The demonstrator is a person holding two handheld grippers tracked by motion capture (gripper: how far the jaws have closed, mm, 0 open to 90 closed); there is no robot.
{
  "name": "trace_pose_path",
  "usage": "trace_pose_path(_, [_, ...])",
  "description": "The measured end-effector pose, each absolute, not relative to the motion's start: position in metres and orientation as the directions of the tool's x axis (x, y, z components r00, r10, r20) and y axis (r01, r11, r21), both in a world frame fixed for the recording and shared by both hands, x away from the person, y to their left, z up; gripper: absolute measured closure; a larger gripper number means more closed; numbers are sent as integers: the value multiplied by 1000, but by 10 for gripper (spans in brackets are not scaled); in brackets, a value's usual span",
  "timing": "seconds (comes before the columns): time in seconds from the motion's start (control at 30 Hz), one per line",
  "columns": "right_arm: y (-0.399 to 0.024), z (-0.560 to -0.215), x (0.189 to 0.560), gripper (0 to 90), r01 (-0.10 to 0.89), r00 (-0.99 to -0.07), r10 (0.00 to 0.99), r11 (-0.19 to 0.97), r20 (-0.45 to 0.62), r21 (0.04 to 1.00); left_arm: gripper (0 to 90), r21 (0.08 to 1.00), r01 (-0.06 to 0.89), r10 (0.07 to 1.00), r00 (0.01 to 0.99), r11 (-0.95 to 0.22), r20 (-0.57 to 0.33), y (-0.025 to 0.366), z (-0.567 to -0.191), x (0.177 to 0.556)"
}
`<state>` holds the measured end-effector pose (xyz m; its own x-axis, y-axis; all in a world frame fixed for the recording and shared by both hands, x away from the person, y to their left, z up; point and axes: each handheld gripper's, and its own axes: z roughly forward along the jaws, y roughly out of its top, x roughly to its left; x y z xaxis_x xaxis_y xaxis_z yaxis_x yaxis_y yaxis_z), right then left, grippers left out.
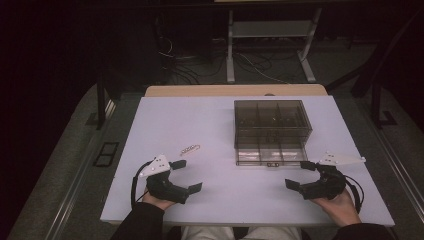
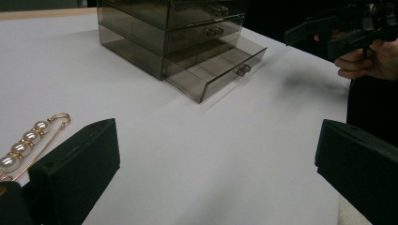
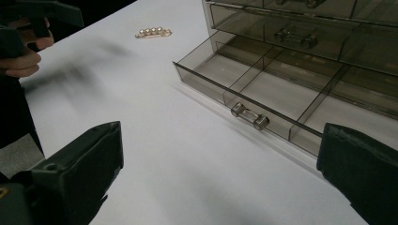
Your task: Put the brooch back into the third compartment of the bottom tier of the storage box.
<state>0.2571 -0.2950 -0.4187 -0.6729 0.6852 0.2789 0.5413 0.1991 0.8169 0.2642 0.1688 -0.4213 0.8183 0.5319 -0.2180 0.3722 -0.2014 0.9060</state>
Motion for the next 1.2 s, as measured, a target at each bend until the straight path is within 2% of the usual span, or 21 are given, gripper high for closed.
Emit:
trace_pose_path(0.57, [-295, -419, 257, 3, 543, -674, 683, 201, 281, 816, 0, 900, 378, 528, 821, -217, -218, 169, -421, 264])
trace_pose_path(1.2, [-297, -419, 256, 3, 544, -673, 685, 204, 278, 814, 0, 880, 380, 523, 831, -284, -190, 166, -407, 268])
